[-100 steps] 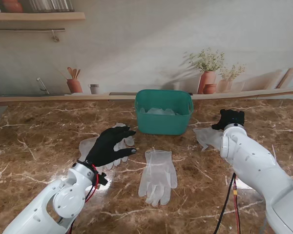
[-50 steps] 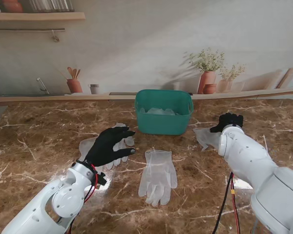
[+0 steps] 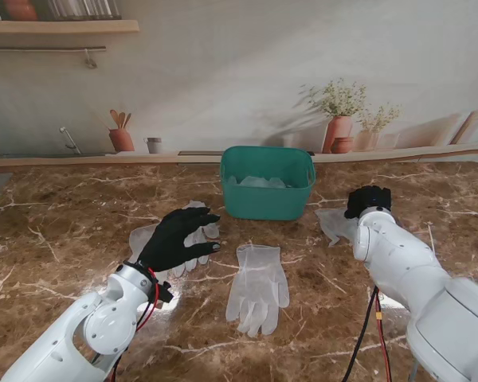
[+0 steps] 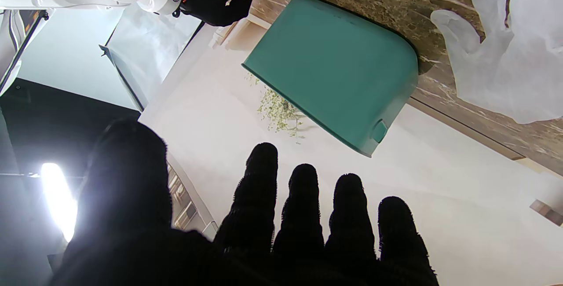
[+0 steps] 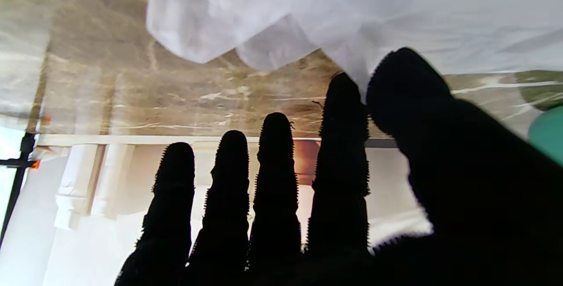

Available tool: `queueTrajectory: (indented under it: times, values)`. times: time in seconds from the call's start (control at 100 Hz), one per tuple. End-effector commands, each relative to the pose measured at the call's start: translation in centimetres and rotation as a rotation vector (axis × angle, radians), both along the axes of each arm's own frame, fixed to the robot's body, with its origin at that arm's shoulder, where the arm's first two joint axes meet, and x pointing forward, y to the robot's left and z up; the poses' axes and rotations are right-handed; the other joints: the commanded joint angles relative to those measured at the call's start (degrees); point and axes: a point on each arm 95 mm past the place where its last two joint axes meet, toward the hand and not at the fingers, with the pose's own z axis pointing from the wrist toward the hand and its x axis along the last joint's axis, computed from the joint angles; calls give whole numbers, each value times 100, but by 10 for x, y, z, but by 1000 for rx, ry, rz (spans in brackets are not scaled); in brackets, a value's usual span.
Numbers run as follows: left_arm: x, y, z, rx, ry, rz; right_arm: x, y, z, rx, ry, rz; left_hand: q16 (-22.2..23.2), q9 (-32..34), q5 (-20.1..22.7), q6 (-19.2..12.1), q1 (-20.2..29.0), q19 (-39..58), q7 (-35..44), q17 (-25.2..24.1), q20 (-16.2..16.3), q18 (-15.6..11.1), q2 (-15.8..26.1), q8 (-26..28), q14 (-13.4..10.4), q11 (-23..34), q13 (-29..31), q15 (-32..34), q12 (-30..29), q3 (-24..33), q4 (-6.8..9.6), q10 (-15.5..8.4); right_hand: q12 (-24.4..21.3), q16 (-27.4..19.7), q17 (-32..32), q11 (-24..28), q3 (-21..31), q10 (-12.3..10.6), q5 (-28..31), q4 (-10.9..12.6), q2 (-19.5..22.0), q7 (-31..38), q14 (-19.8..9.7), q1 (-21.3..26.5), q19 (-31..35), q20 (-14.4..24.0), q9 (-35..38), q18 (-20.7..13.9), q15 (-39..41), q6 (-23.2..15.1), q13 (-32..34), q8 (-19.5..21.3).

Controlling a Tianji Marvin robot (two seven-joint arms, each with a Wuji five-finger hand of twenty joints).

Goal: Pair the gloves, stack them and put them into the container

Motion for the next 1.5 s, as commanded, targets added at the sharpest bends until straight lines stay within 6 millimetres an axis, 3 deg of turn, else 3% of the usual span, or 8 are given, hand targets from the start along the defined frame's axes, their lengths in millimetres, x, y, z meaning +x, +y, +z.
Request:
queueTrajectory:
  times: [0.0,0.21,0.3,0.44,0.62,0.77,1.04,1.49]
  values:
    - [-2,0,-1,5,5,2,-5,3,-9,11,22,19,-54,-59,146,-73,111,-215,27,-42,-99,-233,162,23,-307,-122,-226,-227,-53,-134,168,-176,-100,-37,-39,4,293,-159,118,-197,62,118,-141,1,131,186,66,-84,84,-250,142,303]
    - [-2,1,-1,-3,9,0,-10,6,-11,87,-48,45,-52,-41,153,-77,107,-240,32,-42,-88,-216,181,26,-294,-120,-224,-226,-53,-139,166,-167,56,36,21,170,879,-314,-63,98,218,-237,-247,-213,217,399,323,-145,158,-452,367,1828]
    - [-2,1,-1,-4,8,-3,-12,7,-11,111,-96,57,-52,-44,149,-71,112,-252,29,-45,-85,-210,197,26,-289,-128,-221,-227,-56,-137,167,-159,34,19,181,186,1121,-396,-163,155,269,-437,-292,-223,343,495,682,-186,151,-543,675,2833]
    - [-3,1,-1,-10,3,-6,-18,11,-5,171,-201,68,-56,-38,148,-68,114,-269,25,-44,-79,-202,220,25,-294,-133,-219,-232,-59,-138,166,-164,-321,-465,802,-444,1361,-280,-206,164,184,-356,-169,-204,703,490,1756,-92,-400,-620,1771,3356]
    - [-3,0,-1,-20,-2,-7,-29,20,5,300,-335,53,-62,-35,145,-65,118,-289,18,-51,-72,-177,253,21,-303,-145,-210,-241,-66,-140,165,-164,-1196,-1129,2486,-800,1808,23,-2,108,-334,-97,374,-198,1746,224,3216,490,-933,-613,4126,3179]
    - [-4,0,-1,-23,-6,-9,-41,24,12,362,-400,35,-67,-34,137,-65,117,-310,9,-55,-67,-172,267,17,-300,-155,-213,-251,-71,-146,164,-171,-1149,-968,3704,-243,1809,-151,138,94,-416,27,362,-188,2759,-305,4185,605,-427,-537,5411,2810]
    - [-5,-1,-1,-24,-11,-12,-68,34,28,497,-505,22,-71,-29,145,-75,115,-365,11,-68,-60,-150,278,18,-307,-163,-211,-261,-76,-150,164,-166,-873,-435,4353,393,1705,-324,263,57,-403,-32,299,-82,3504,-609,4807,677,1207,-483,5491,2685]
    - [-1,-12,-5,-101,81,-44,-138,62,64,820,-555,49,-59,-17,3,165,352,-334,-88,-63,23,-121,-206,-26,-250,-114,-219,-249,-48,-128,169,-64,-900,-515,4253,440,1594,-217,223,61,-354,-43,449,-46,3602,-661,4796,816,1259,-234,5464,2544]
